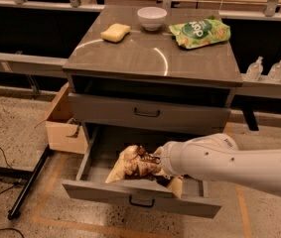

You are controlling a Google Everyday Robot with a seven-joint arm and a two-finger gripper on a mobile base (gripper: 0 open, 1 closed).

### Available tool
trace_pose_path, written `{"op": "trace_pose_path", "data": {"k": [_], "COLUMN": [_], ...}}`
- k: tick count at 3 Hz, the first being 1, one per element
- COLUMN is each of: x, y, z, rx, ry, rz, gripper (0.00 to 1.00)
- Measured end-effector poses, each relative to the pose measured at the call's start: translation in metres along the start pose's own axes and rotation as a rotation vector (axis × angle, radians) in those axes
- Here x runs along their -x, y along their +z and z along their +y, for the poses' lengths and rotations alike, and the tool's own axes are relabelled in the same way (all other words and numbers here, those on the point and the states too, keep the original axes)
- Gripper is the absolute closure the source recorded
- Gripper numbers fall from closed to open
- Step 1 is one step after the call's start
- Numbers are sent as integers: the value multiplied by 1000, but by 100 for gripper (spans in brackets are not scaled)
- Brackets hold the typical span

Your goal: Pick brown chip bag from middle drawer and place on counter

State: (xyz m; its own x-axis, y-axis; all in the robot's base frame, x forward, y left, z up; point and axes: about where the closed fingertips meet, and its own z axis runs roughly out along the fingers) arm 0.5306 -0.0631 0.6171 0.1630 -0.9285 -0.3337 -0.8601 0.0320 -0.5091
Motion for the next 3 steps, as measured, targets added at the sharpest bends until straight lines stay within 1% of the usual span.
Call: {"op": "trace_pose_path", "data": {"k": [1,2,3], "x": [22,53,77], "y": [-64,-110,-161], "z": [-19,-49,-85], "rx": [-125,-220,-299], "ry": [-70,-229,-384], "rz": [3,10,54], "gripper": [100,100,100]}}
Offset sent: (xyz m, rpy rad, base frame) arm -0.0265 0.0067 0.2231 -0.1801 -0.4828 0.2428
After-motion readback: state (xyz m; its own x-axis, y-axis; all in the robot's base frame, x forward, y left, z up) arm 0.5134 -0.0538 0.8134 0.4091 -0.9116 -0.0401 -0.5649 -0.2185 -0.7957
